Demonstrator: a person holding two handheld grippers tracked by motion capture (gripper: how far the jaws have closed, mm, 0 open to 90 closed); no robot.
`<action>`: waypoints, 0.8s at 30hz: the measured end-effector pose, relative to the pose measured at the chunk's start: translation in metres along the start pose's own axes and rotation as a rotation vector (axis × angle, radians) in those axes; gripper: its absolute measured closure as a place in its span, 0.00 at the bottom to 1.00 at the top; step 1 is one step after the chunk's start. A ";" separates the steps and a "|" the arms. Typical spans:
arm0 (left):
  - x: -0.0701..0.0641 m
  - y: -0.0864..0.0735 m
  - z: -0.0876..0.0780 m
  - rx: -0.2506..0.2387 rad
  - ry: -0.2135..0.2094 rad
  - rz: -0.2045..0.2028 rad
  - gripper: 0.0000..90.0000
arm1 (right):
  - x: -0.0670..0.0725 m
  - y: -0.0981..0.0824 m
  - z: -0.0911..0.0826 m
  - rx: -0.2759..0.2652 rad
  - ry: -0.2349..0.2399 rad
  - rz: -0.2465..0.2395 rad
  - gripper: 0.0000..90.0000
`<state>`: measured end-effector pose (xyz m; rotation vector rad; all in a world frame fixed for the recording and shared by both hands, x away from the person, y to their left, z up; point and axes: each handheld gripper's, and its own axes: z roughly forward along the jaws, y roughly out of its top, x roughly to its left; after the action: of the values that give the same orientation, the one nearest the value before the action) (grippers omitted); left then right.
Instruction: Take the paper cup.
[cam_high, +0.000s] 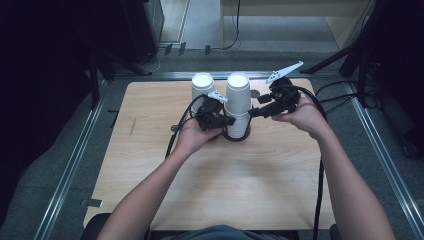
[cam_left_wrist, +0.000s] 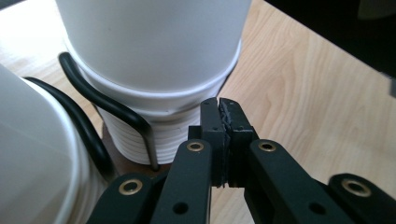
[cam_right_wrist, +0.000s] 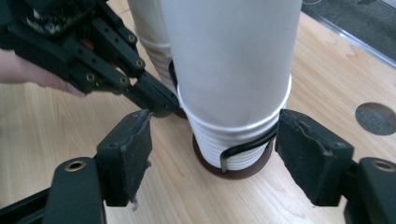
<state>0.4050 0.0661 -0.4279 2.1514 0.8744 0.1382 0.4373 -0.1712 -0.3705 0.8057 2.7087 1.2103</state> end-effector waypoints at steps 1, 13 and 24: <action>0.001 0.000 0.001 -0.004 0.009 -0.002 0.99 | 0.000 0.002 0.000 0.000 -0.005 -0.001 0.28; 0.000 -0.001 0.005 -0.011 0.024 -0.004 0.99 | -0.002 0.038 0.005 0.007 -0.013 -0.019 0.21; -0.002 -0.002 0.006 -0.027 0.039 -0.017 0.99 | 0.002 0.065 0.026 0.046 -0.060 -0.027 0.17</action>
<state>0.4044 0.0614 -0.4332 2.1220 0.9082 0.1821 0.4704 -0.1168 -0.3413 0.7944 2.6993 1.1047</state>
